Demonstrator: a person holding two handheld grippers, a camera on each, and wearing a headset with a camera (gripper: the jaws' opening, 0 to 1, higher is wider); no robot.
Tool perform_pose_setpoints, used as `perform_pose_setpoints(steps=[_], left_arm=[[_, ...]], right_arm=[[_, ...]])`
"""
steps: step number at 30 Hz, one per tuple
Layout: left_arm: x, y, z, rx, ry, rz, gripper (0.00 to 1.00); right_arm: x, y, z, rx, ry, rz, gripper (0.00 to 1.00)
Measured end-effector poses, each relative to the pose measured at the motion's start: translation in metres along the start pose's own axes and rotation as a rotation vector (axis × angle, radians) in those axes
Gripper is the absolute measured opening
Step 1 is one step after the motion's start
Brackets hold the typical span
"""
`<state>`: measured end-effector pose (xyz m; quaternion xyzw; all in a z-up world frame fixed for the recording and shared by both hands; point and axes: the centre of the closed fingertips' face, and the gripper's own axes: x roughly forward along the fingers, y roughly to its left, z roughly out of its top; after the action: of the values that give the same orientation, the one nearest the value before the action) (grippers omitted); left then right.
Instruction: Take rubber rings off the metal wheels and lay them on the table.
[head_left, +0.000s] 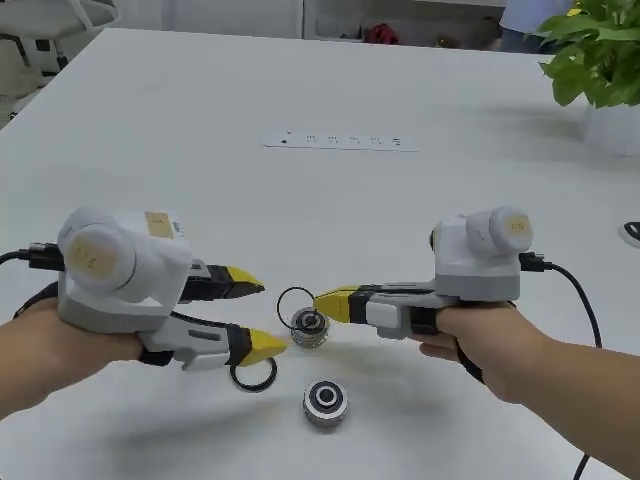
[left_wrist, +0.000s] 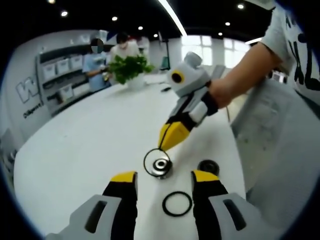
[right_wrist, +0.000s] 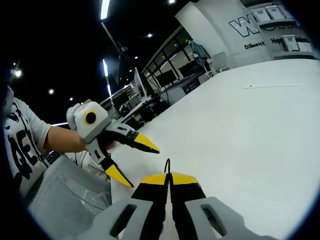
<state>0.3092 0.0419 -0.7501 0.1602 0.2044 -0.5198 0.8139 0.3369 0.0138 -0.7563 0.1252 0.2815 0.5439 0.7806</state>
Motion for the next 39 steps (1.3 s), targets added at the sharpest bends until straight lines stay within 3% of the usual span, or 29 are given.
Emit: perform_pose_setpoints(steps=[5, 10, 24, 34, 39], left_arm=[[-0.01, -0.002, 0.0, -0.01, -0.018, 0.007, 0.48], [-0.017, -0.004, -0.007, -0.017, -0.013, 0.013, 0.51], [-0.037, -0.005, -0.021, -0.054, -0.022, 0.049, 0.55], [-0.046, -0.006, -0.033, -0.073, -0.009, 0.066, 0.55], [-0.047, -0.006, -0.036, -0.078, -0.003, 0.07, 0.55]], right_arm=[[0.005, 0.01, 0.002, 0.004, -0.006, 0.028, 0.0], [0.011, 0.02, 0.001, 0.008, -0.001, 0.057, 0.0], [0.029, 0.042, -0.02, 0.031, 0.07, 0.124, 0.0], [0.036, 0.045, -0.04, 0.045, 0.135, 0.133, 0.0], [0.037, 0.039, -0.046, 0.047, 0.156, 0.11, 0.0]])
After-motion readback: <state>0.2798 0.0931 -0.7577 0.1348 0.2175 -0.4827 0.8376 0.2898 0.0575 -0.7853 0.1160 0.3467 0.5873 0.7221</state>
